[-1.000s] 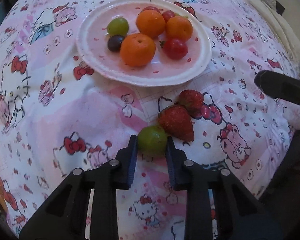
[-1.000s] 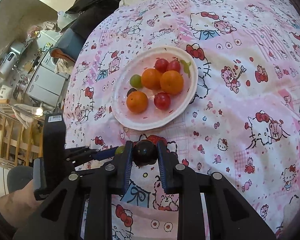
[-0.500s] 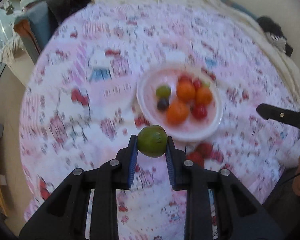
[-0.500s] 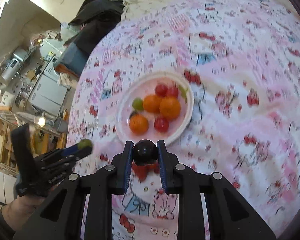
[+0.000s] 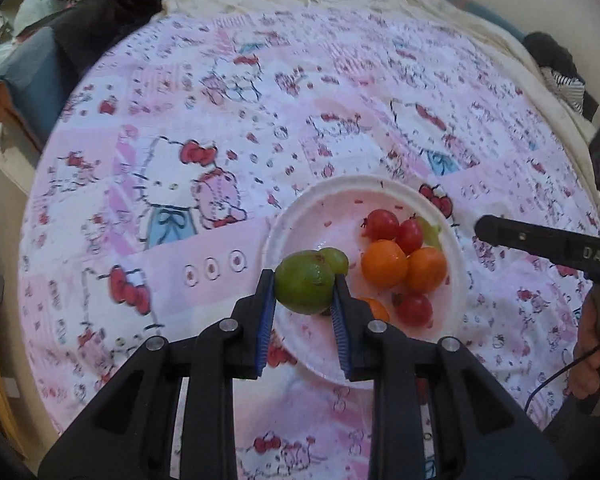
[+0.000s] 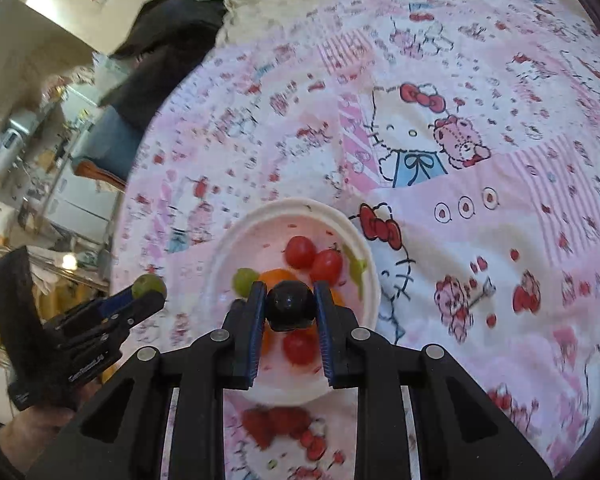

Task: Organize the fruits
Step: 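Carry the green grape and dark grape over the plate with both grippers, then open both grippers to drop the grapes into the plate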

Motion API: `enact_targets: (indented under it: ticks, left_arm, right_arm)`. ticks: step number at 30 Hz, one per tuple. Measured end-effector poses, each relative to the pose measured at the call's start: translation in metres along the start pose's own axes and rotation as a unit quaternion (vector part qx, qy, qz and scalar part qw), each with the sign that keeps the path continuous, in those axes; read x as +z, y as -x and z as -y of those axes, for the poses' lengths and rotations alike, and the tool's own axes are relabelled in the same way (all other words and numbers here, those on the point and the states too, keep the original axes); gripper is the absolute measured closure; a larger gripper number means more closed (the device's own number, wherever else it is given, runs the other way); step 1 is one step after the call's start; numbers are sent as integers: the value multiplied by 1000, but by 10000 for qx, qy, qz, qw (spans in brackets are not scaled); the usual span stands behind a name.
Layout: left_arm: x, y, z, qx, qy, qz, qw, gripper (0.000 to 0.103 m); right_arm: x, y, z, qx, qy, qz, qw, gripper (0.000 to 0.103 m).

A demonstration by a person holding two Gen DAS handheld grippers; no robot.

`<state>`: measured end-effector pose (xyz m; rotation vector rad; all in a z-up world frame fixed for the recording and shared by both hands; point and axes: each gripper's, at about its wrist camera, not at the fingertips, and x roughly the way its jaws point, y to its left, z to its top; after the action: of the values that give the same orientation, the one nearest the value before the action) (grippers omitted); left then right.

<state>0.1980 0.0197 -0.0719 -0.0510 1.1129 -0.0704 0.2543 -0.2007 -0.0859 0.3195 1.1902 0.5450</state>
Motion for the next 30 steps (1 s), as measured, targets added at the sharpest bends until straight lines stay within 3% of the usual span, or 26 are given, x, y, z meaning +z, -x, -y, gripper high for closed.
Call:
enact_targets:
  ticks: [10,20,21,22,23,25,26,30]
  left_arm:
    - [-1,-42,-5,-69,176,-395,9990,79]
    - [-2,-53,-2,-237,208,-611,9976,77]
    - [-3,-54,-1,-245,205,-642,9974,77]
    - [-3,-53,0,-251,201,-666,9973,72]
    - [-4,-52,1,-227,201,-670,9973,57]
    - [-5,-47,2,-218,183,-570,9980,35]
    - [-5,-43,3,-237,161,-503,9983,30]
    - [-3,-22,1,-211,148,-266,9993,30]
  right_arm:
    - [10,-47,31,-246,-297,-389,9985,76]
    - [14,-49,39,-112,-518,-362,9979,72]
    - [15,-45,37,-132,-480,-300,9983,68]
    - [17,-41,35,-139,-447,-245,9986,50]
    - [18,-39,34,-122,-430,-205,9988,27]
    - [19,-30,27,-119,-307,-58,9994,21]
    - [19,-28,25,-142,-263,-44,9995,21]
    - [18,-9,15,-193,-126,167,9996,12]
